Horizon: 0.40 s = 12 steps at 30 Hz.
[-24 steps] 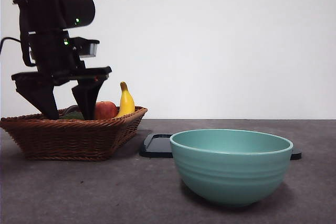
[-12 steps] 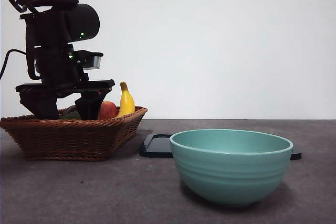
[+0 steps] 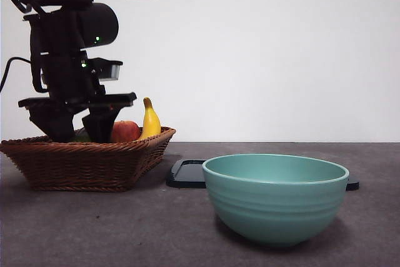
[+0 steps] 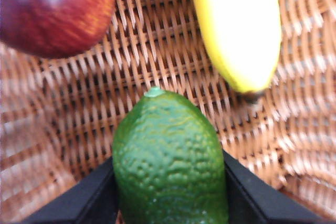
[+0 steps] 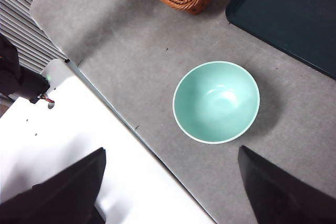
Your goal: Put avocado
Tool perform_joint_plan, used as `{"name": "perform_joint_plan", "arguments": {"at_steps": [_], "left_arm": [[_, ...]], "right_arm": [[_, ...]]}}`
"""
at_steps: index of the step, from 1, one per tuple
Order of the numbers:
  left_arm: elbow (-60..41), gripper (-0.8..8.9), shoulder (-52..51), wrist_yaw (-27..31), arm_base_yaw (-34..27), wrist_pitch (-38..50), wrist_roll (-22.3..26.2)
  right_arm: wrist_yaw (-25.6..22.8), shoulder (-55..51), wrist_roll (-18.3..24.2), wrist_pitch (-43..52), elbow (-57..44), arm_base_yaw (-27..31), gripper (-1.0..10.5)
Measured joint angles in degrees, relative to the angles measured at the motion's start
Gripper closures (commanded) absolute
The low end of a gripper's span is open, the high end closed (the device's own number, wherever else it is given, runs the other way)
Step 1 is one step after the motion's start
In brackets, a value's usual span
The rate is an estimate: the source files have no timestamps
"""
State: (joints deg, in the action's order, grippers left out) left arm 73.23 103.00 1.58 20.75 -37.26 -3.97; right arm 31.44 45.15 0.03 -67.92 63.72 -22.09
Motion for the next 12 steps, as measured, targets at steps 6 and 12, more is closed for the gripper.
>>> {"name": "perform_joint_plan", "arguments": {"at_steps": [6,12], "left_arm": [[0.81,6.65,-8.59,-0.79,0.87,-0.74,0.0],[1.6,6.65,-20.0,-8.02,6.43,-5.05,0.0]], "right_arm": [[-1.11,0.0,0.0,0.02,0.0,0.0,5.4],[-3.26,0.0,0.02,0.02,0.0,0.0,5.4]]}}
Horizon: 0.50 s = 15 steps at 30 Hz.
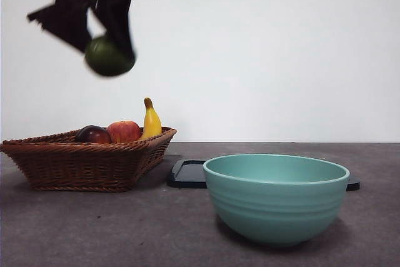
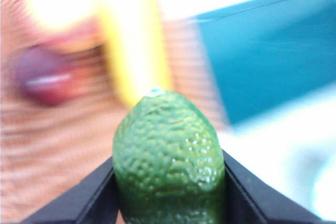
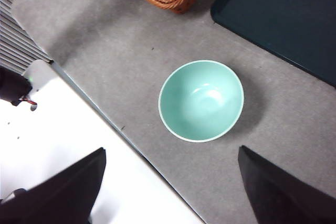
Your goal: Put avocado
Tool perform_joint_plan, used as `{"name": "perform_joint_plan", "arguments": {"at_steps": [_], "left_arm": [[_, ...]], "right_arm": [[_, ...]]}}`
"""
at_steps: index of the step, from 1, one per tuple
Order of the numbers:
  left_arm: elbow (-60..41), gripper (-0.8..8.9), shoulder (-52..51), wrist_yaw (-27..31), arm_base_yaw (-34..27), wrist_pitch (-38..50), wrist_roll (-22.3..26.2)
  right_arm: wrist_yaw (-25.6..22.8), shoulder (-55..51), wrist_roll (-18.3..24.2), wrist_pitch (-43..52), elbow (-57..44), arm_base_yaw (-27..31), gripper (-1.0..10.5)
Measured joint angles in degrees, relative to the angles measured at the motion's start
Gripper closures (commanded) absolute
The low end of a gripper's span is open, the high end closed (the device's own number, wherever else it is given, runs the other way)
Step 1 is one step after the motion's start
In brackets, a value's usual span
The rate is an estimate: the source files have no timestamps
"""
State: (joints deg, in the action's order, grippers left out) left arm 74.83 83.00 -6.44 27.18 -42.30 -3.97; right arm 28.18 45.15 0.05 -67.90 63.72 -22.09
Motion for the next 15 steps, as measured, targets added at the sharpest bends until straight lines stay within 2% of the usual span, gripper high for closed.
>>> {"name": "perform_joint_plan", "arguments": {"at_steps": [3,7,15], "left_arm": [[0.0,6.65,-2.64,-2.54,4.13,-1.07,0.0],[0.0,6.65,-3.5,-2.71,10.84,-1.01,0.0],[0.0,6.65,2.49,-2.91,22.14,1.57,0.0]], "right_arm": [[-1.36,0.0,-0.02,0.0,0.0,0.0,5.4],[-1.81,0.0,-0.02,0.0,0.0,0.0,5.4],[-3.04,0.0,-0.02,0.0,0.0,0.0,5.4]]}}
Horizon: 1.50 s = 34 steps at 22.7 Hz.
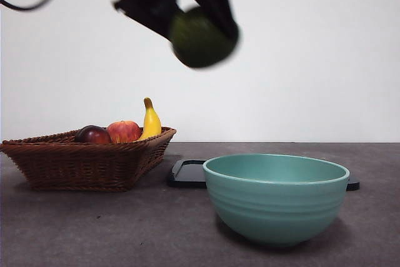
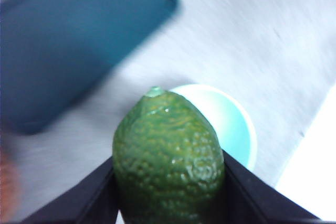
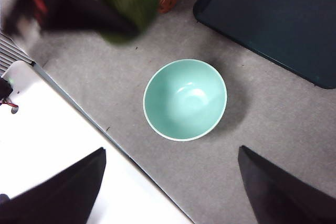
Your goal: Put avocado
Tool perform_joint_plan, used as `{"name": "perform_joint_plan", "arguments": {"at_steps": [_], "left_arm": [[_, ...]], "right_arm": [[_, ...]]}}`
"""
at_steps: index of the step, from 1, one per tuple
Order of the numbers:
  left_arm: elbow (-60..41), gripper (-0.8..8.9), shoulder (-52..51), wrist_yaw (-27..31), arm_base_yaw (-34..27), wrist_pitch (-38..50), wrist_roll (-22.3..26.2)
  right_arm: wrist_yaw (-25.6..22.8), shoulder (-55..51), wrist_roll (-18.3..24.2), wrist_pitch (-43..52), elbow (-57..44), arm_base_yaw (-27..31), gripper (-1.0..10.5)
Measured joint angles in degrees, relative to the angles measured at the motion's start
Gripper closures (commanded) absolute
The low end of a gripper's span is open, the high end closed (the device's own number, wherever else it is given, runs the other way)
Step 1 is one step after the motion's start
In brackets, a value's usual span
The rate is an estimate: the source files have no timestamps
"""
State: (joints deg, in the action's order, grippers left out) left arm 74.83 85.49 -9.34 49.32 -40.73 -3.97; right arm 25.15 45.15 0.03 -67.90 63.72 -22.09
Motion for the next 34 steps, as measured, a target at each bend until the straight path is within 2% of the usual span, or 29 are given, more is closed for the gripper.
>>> {"name": "perform_joint_plan", "arguments": {"at_steps": [8,20,21,23,24,34], "left_arm": [[0.0,6.65,11.8,0.07,6.03,6.16,0.13],[0.0,6.56,22.14,2.16,7.78,10.56,2.29],[0.0,6.21,22.14,2.69,7.8,10.78,2.51],[0.0,4.81,22.14,3.98,7.8,10.95,2.62],[0.0,4.63,22.14,4.46,7.82,10.84,2.62],[1.2,4.68,20.96,4.52,7.87,7.85,2.82]], "right_arm": [[-0.04,0.0,0.0,0.0,0.0,0.0,5.4],[-0.04,0.0,0.0,0.0,0.0,0.0,5.4],[-0.04,0.0,0.0,0.0,0.0,0.0,5.4],[-0.04,0.0,0.0,0.0,0.0,0.0,5.4],[-0.04,0.0,0.0,0.0,0.0,0.0,5.4],[-0.04,0.0,0.0,0.0,0.0,0.0,5.4]]}}
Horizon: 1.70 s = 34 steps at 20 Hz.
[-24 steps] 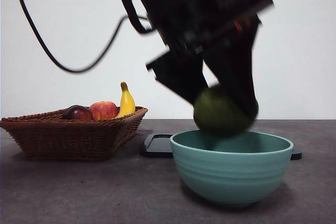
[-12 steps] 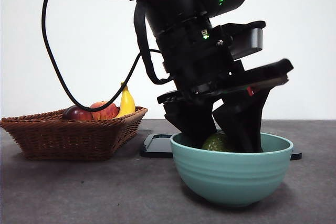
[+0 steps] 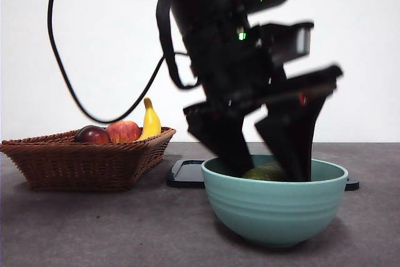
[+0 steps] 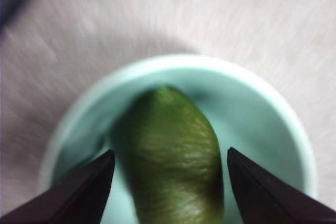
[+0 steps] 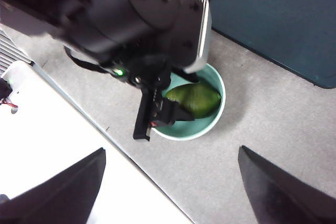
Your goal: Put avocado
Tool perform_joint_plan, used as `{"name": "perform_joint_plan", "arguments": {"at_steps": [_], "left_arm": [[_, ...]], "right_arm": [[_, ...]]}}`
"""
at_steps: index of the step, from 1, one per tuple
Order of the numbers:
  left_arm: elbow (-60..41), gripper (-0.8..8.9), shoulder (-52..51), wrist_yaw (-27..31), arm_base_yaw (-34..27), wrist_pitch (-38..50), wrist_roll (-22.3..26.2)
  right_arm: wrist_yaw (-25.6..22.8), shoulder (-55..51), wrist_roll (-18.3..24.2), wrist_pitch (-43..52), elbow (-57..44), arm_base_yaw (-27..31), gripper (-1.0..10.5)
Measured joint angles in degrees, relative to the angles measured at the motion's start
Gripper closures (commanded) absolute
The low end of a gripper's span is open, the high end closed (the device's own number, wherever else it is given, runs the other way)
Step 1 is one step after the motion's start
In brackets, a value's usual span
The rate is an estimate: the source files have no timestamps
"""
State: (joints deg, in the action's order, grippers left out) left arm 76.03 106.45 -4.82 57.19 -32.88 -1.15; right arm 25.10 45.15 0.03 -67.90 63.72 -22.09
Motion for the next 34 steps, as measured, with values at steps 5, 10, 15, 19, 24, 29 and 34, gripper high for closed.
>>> {"name": "perform_joint_plan", "arguments": {"at_steps": [5,10,15,19,24,29,34], "left_arm": [[3.65,4.69,-8.28,-0.02,-0.72,-0.83,0.0],[3.65,4.71,-18.47,-0.02,-7.13,-4.7,-0.5],[3.65,4.71,-29.05,-0.02,-16.22,-13.62,-1.05],[-0.83,4.71,-35.95,-4.44,-21.24,-16.63,-0.63],[-13.4,4.71,-45.55,-14.29,-21.81,-18.01,-0.72],[-19.21,4.71,-51.01,-22.16,-21.27,-22.36,-0.68],[-19.21,4.71,-51.76,-22.18,-21.27,-21.97,-0.61]], "right_arm": [[0.0,0.0,0.0,0.0,0.0,0.0,5.4],[0.0,0.0,0.0,0.0,0.0,0.0,5.4],[0.0,0.0,0.0,0.09,0.0,0.0,5.4],[0.0,0.07,0.0,1.33,0.0,0.0,5.4],[0.0,2.03,0.0,1.31,0.0,0.0,5.4],[0.0,6.73,0.0,0.79,0.0,0.0,5.4],[-4.02,14.08,0.0,0.85,0.0,-0.44,5.5]]}}
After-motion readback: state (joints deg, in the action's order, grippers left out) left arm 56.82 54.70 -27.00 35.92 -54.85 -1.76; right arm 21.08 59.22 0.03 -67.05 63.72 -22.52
